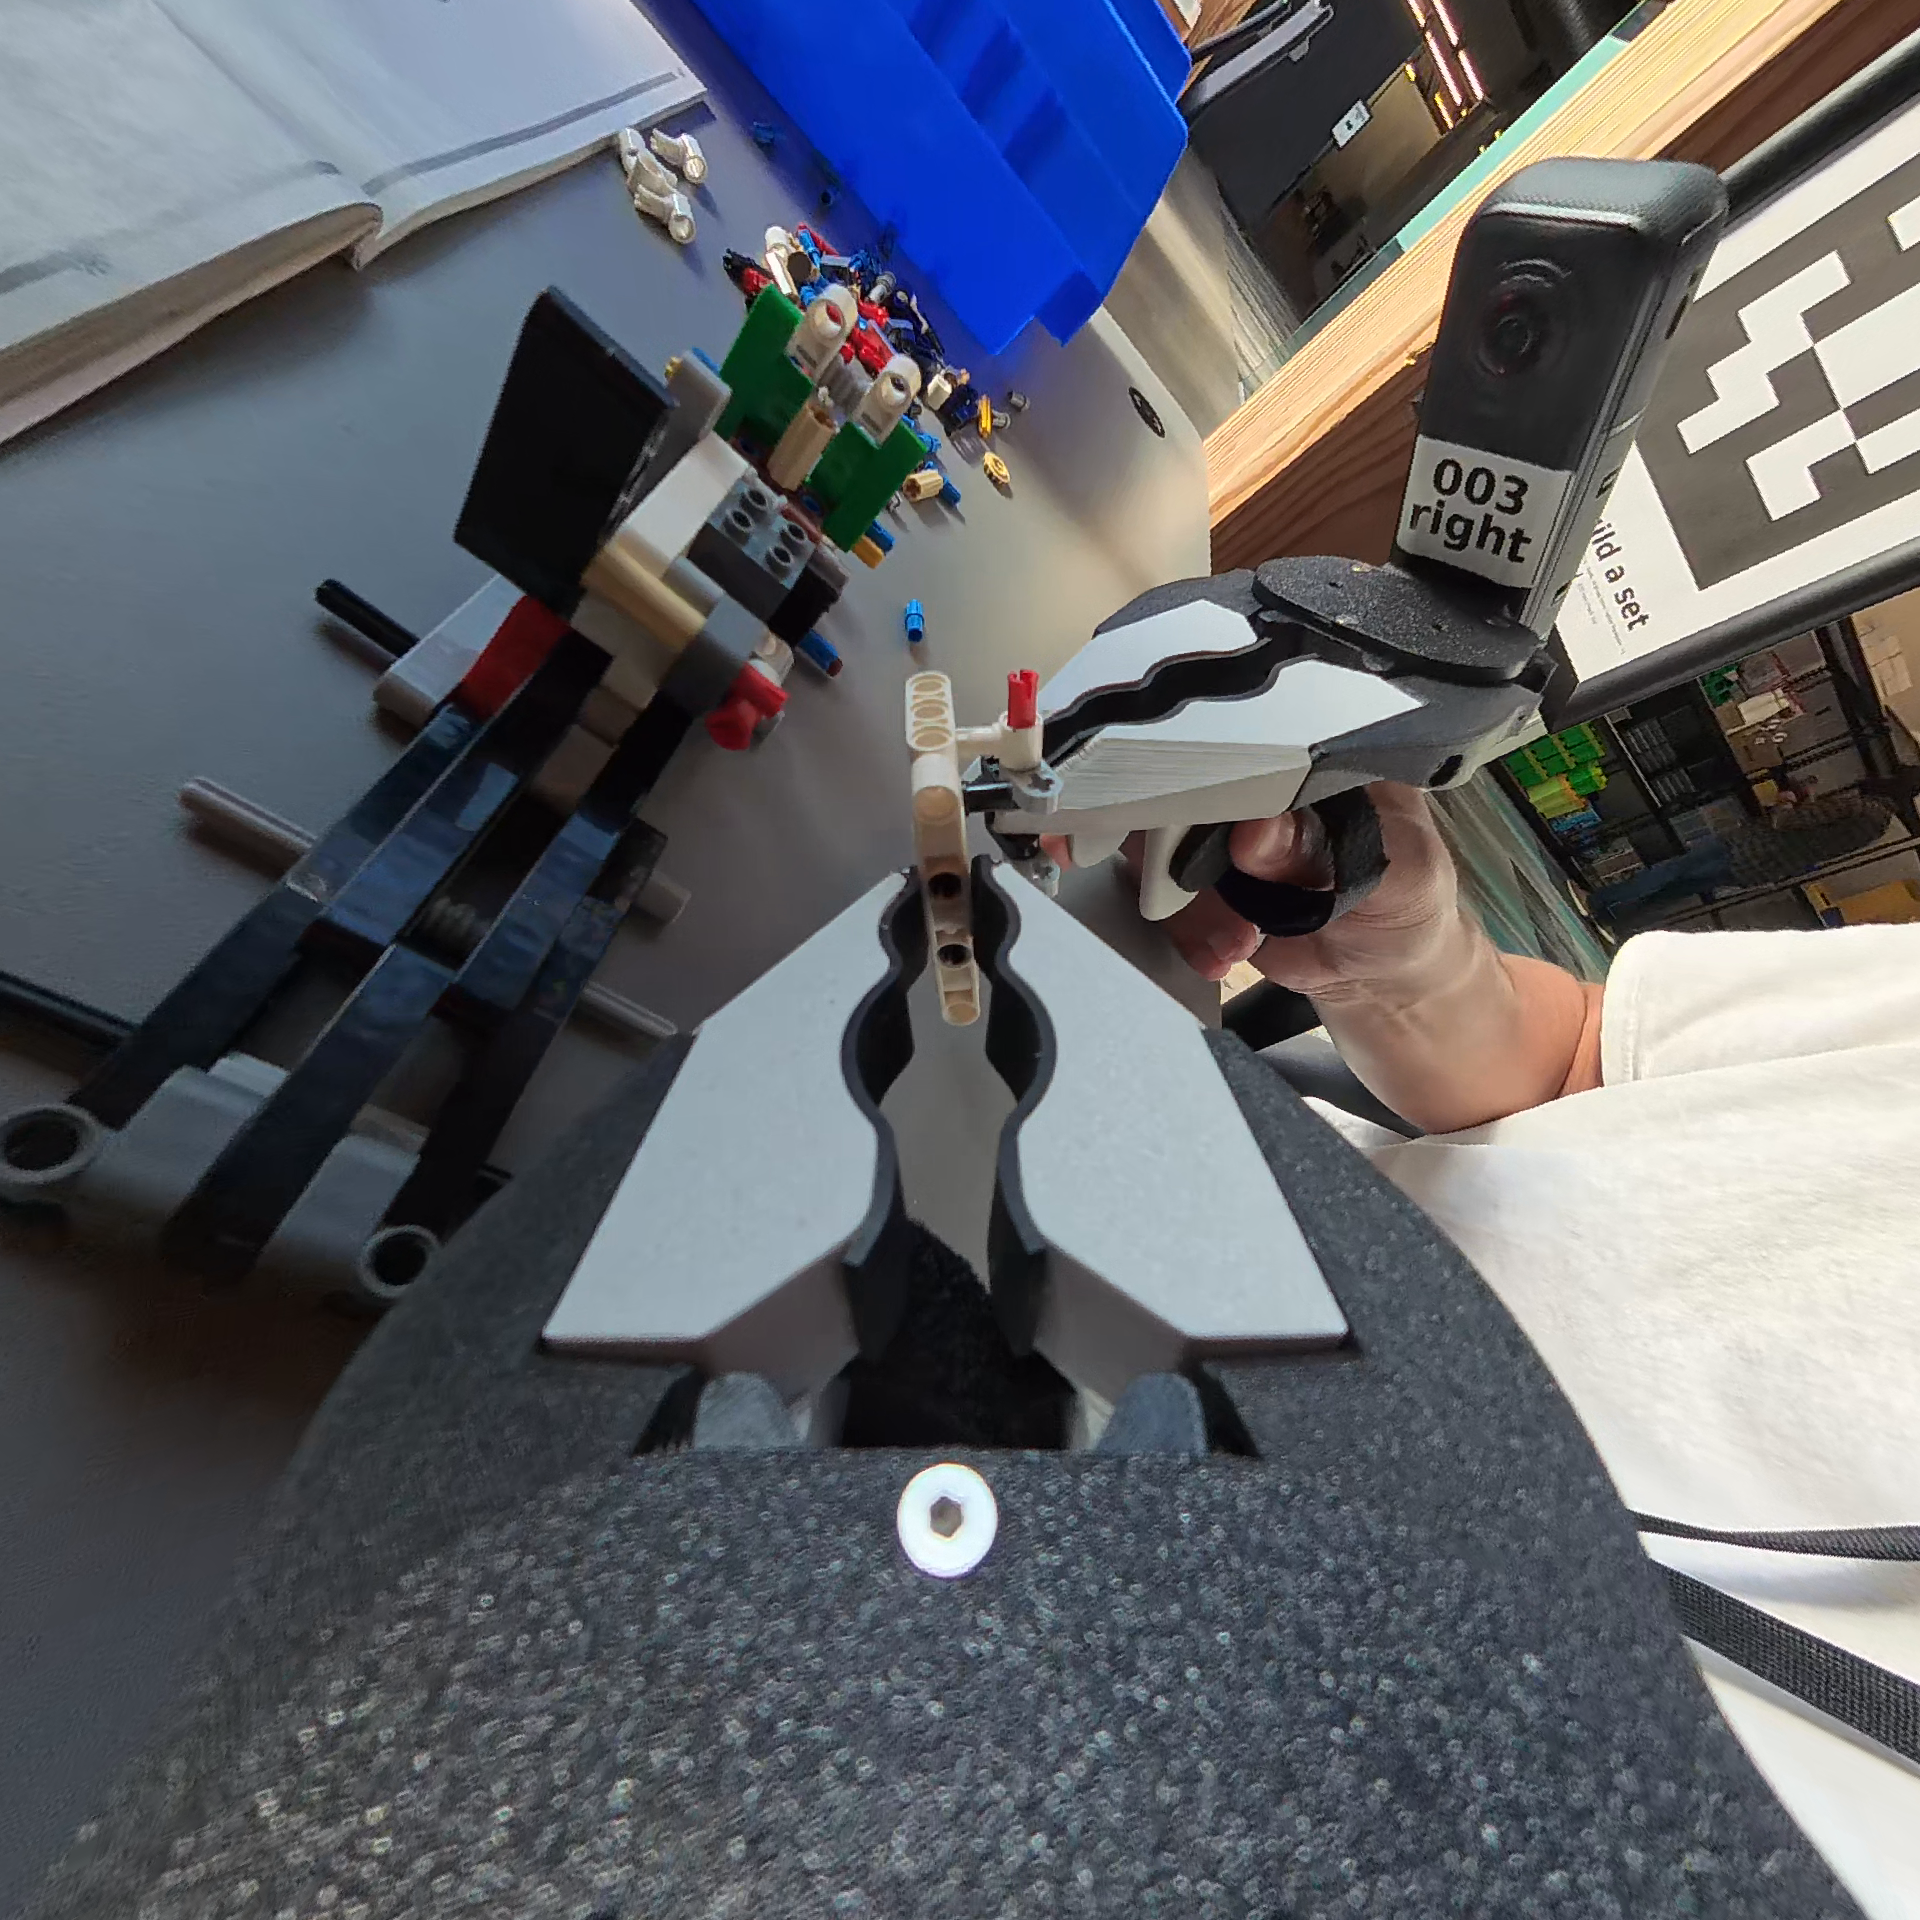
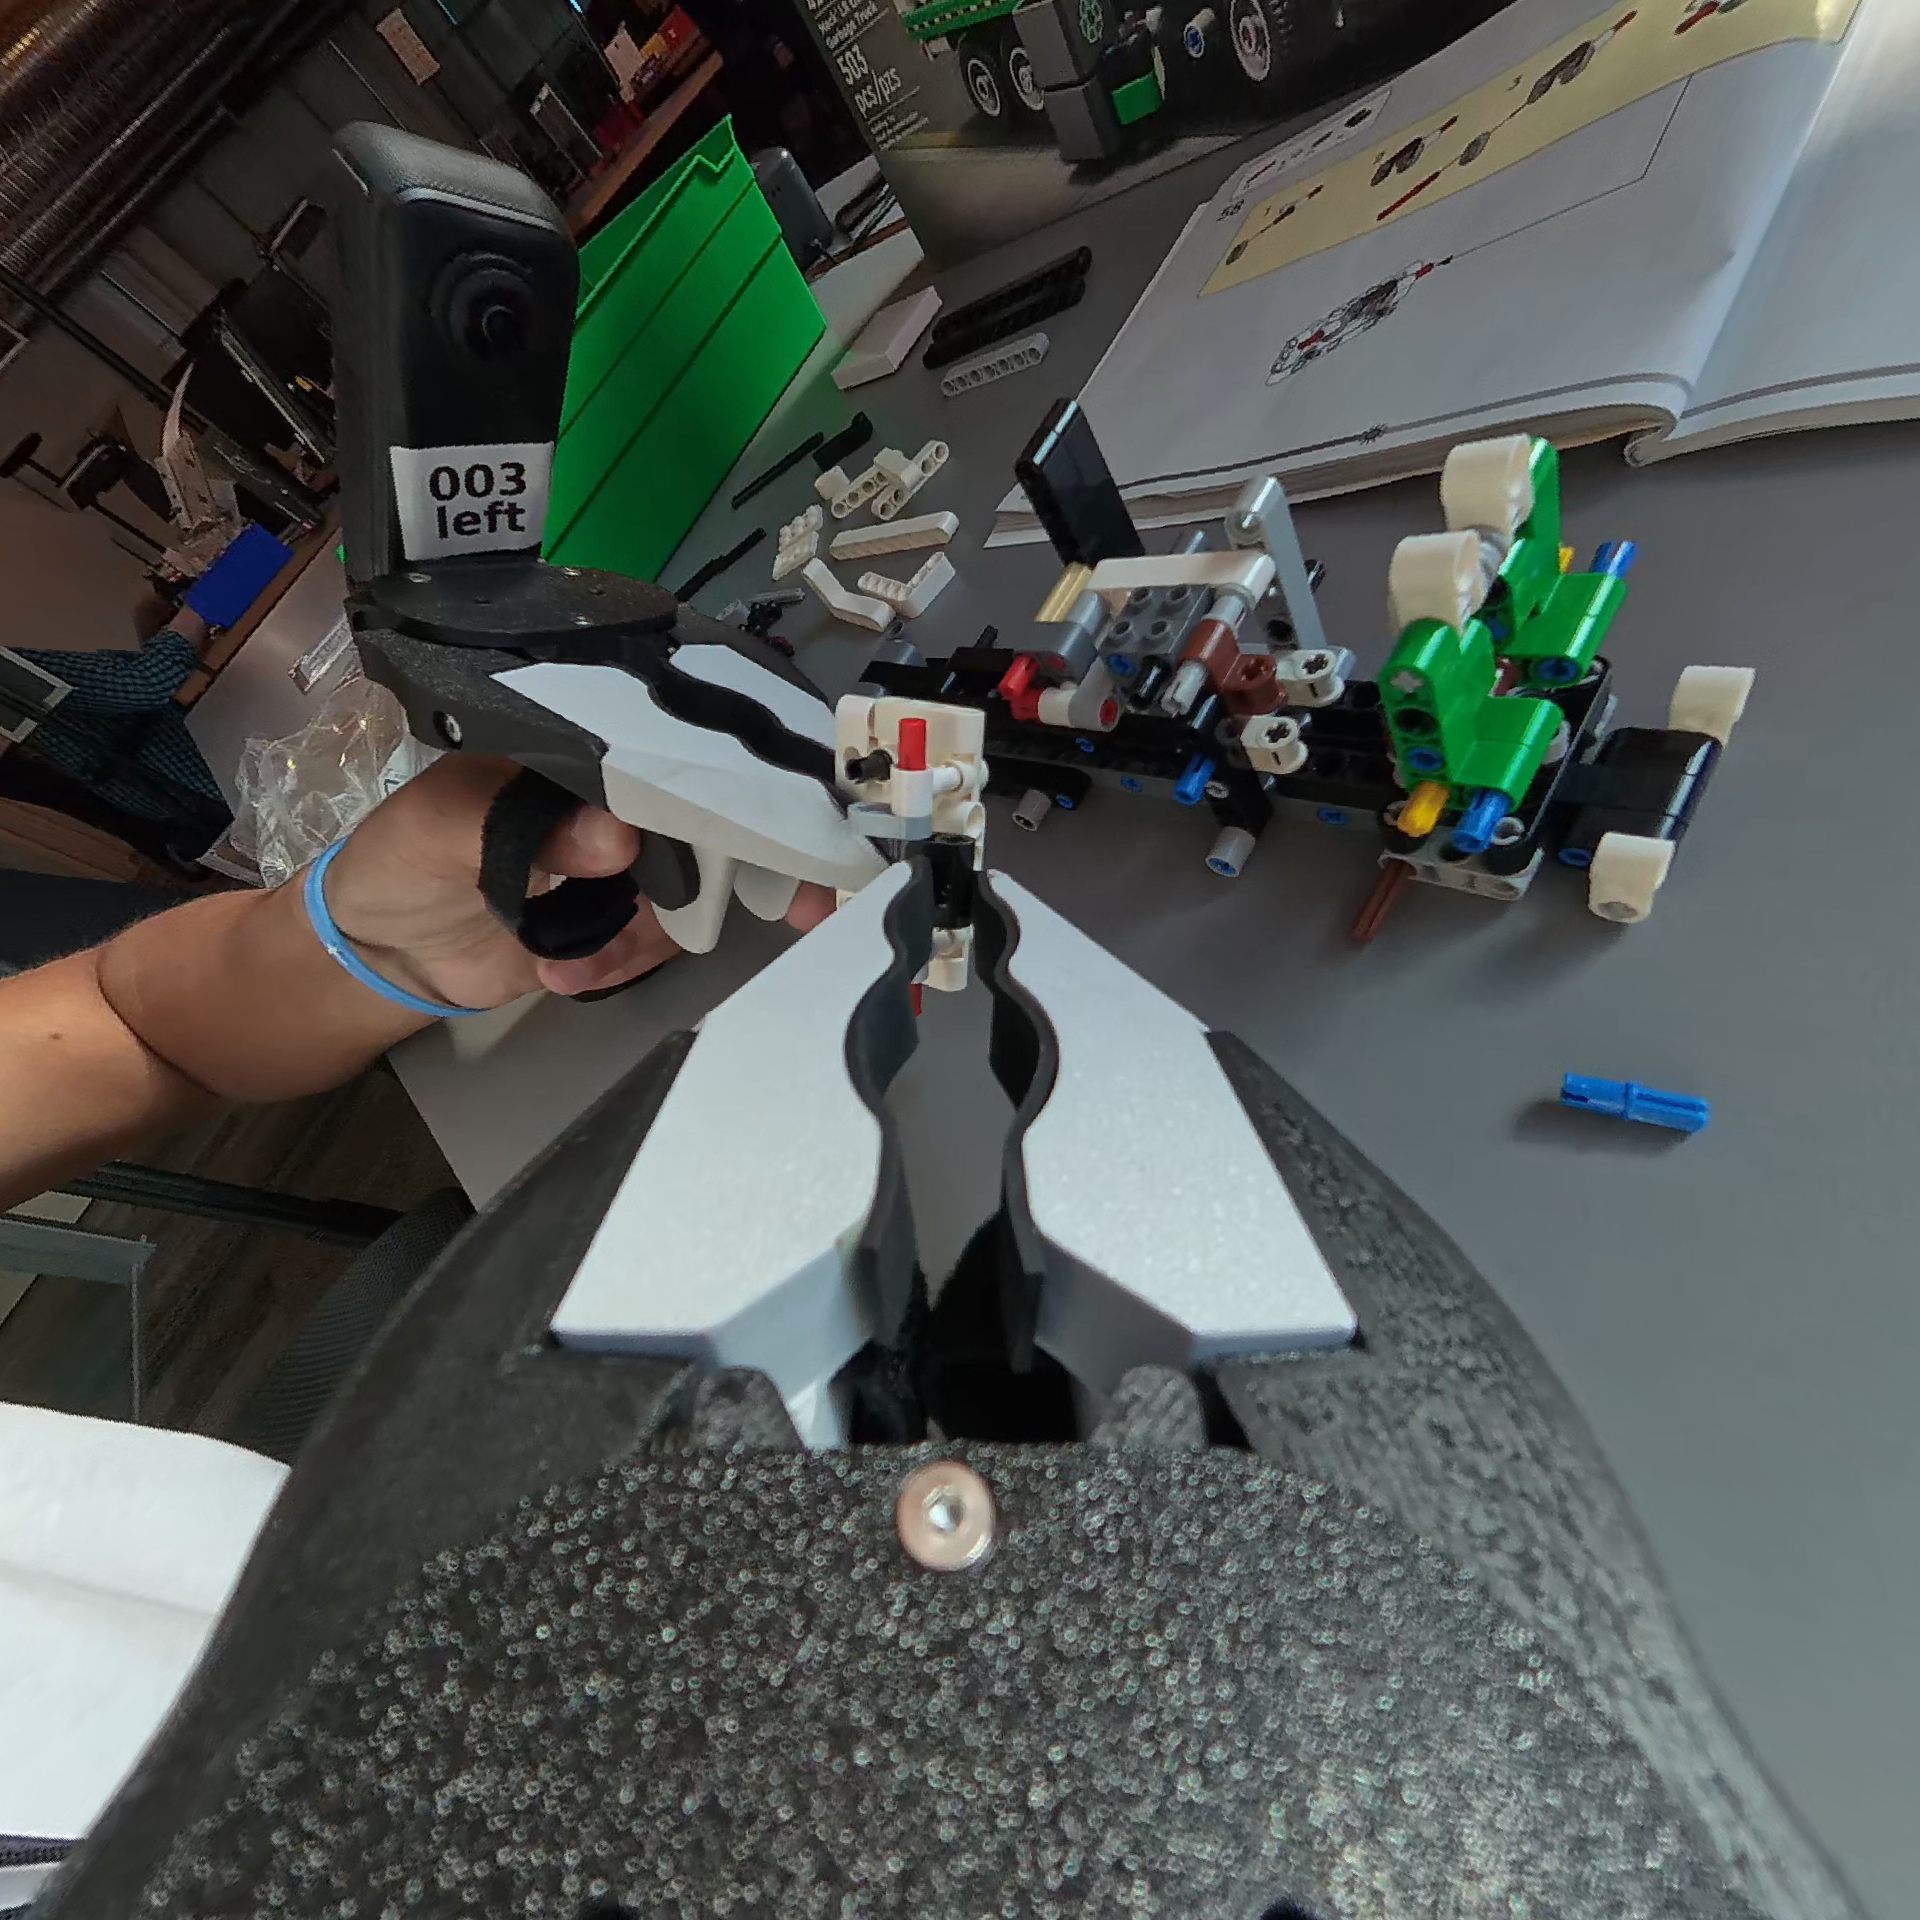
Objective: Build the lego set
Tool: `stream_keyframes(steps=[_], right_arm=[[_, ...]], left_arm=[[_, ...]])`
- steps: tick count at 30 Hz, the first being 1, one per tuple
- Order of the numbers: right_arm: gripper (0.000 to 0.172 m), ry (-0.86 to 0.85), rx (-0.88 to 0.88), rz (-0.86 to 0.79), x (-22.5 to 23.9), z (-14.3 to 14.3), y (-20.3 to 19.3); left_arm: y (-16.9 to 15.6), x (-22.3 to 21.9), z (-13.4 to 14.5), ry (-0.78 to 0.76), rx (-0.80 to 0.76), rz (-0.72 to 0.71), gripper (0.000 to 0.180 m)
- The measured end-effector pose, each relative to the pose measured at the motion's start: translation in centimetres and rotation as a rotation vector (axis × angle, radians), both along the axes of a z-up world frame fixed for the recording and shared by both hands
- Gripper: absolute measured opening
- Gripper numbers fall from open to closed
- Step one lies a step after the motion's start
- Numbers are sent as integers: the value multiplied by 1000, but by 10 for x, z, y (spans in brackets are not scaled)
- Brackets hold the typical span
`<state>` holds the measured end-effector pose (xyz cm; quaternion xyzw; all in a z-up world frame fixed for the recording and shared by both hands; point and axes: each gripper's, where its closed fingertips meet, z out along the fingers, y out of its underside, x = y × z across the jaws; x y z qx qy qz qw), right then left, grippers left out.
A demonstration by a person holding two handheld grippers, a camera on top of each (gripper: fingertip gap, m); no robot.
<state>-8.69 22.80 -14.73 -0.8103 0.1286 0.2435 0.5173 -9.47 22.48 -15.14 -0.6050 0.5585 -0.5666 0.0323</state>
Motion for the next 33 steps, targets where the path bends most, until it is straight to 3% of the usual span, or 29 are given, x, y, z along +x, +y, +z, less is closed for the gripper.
stream_keyframes(steps=[14, 17, 23, 33], right_arm=[[10, 99, 53, 51, -2, 9, -3], [22, 107, 87, 91, -8, 14, -2], [18, 84, 94, 108, -10, 15, -3], [6, 264, 204, 218, -13, 40, -20]], left_arm=[[-4, -3, 9, -36, -77, -36, 6], [-8, -3, 13, -53, -96, -55, 5], [-9, -4, 15, -65, -94, -69, 5], [-22, -11, 36, -167, -179, -189, 5]])
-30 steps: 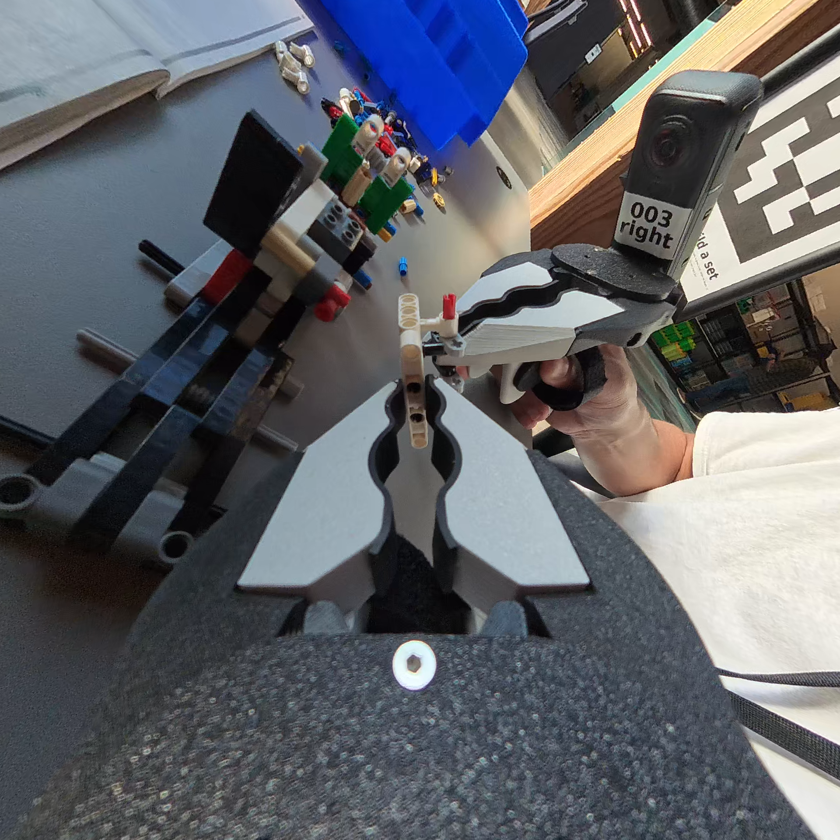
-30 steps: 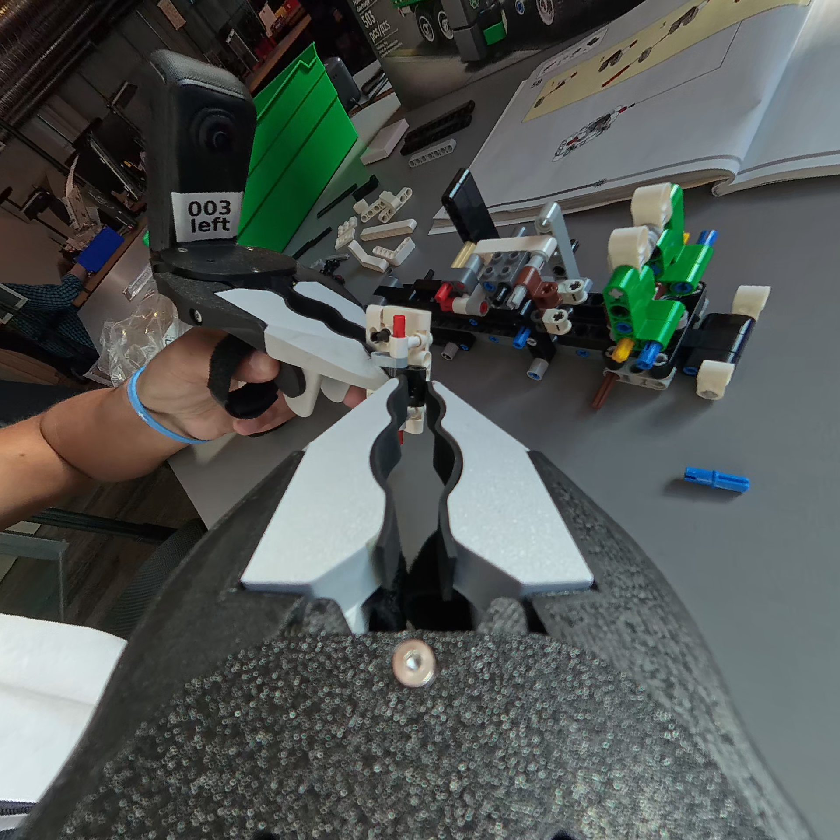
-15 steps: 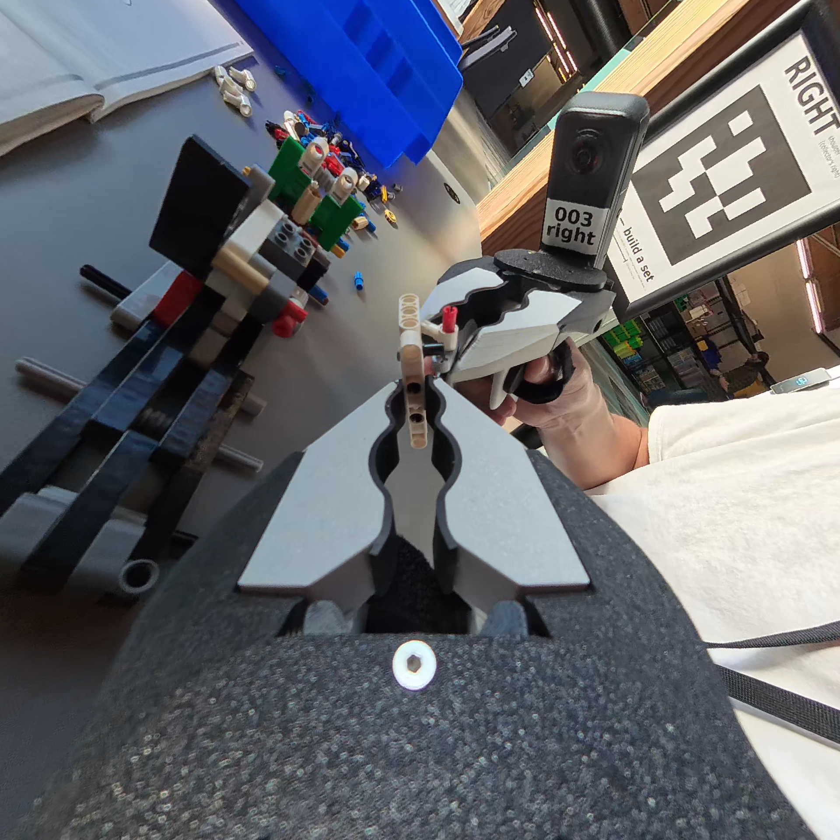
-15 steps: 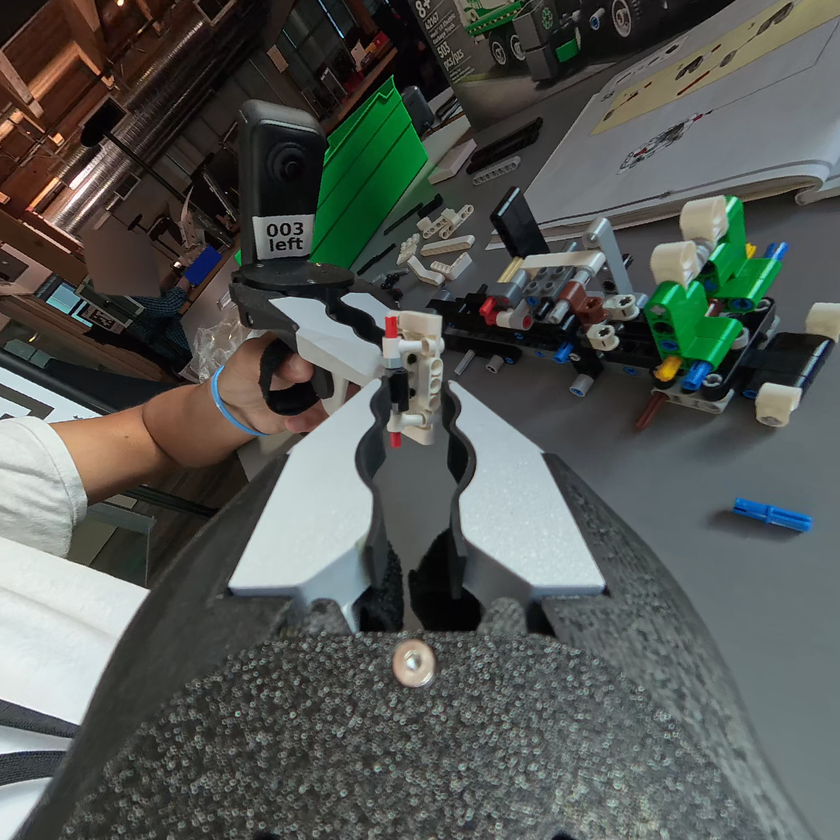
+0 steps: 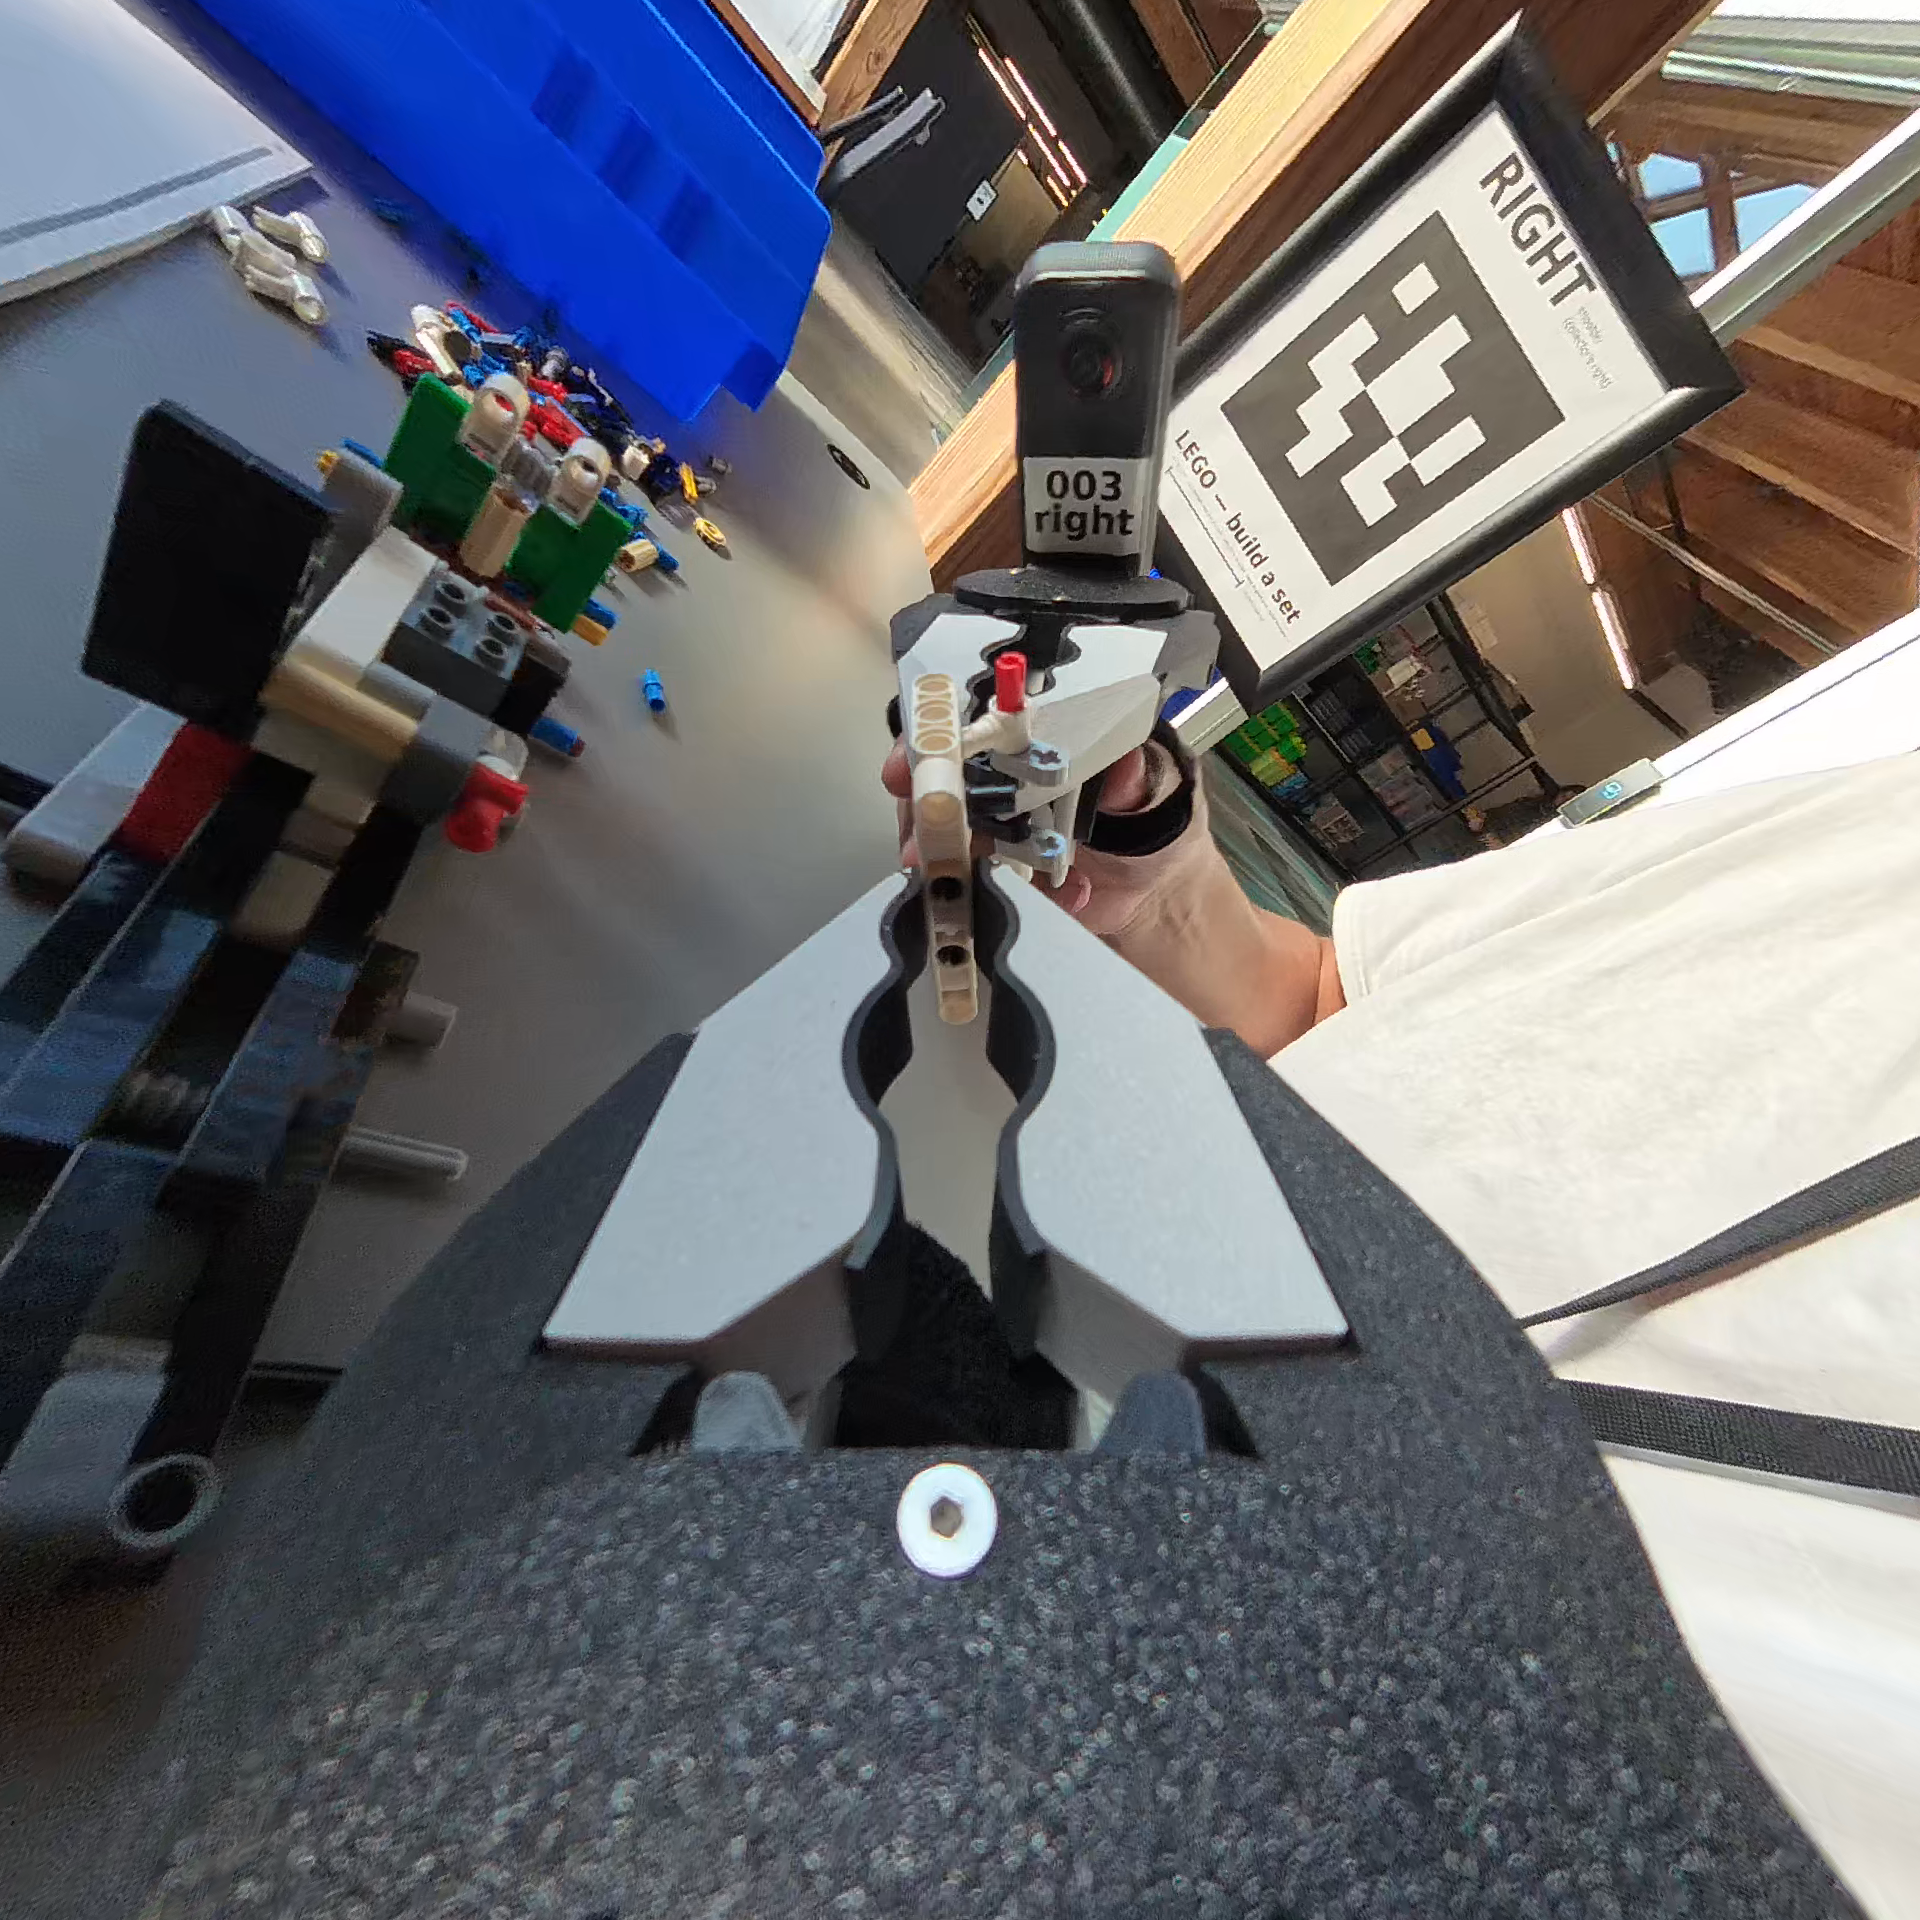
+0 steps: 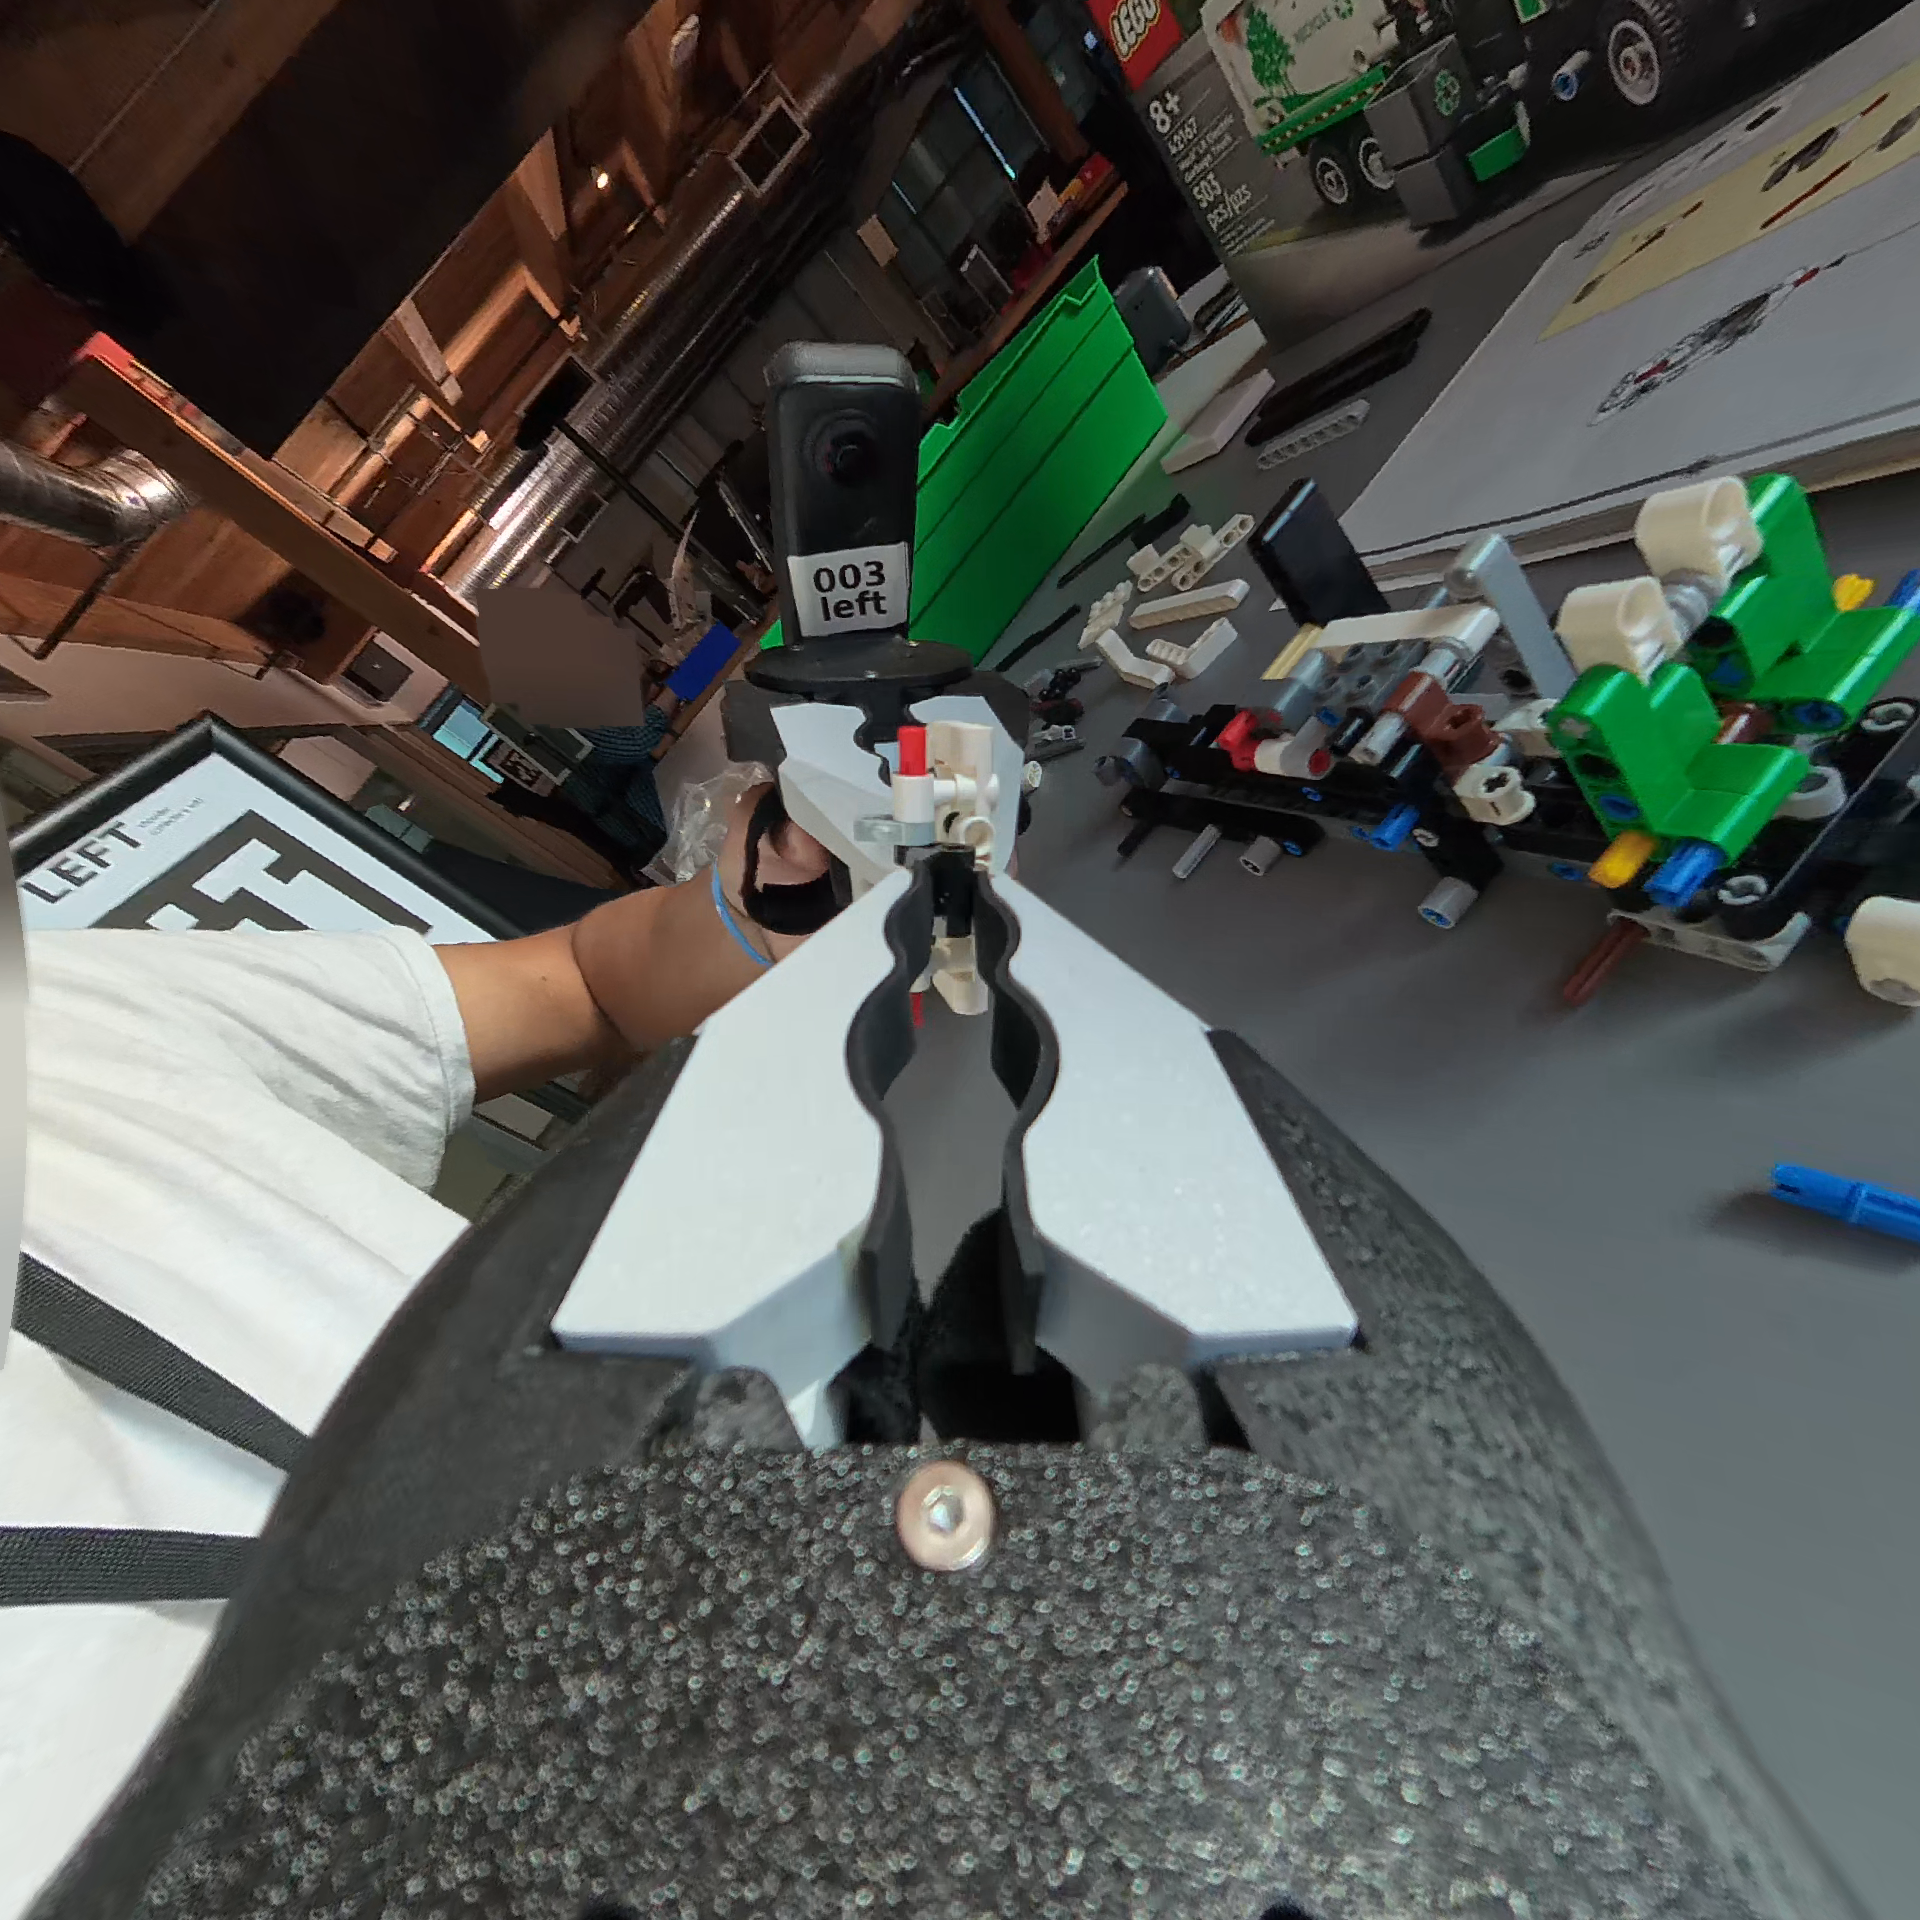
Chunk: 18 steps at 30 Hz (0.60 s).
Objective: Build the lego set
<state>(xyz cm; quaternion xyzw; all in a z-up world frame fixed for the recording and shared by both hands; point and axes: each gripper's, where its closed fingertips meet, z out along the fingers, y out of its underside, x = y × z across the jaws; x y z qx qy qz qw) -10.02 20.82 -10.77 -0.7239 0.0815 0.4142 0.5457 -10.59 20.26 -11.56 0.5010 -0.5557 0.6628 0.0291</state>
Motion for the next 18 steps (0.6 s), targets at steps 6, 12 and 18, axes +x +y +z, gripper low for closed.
stream_keyframes(steps=[6, 12, 18], right_arm=[[6, -90, -13, -60, 4, -6, 3], [17, -155, -20, -95, 4, -10, 7], [25, -84, 21, 35, -13, -1, 3]], left_arm=[[3, 3, -6, 15, 45, 35, 5], [6, 3, -8, 9, 78, 47, 5], [-3, -1, 2, -49, 47, -6, 5]])
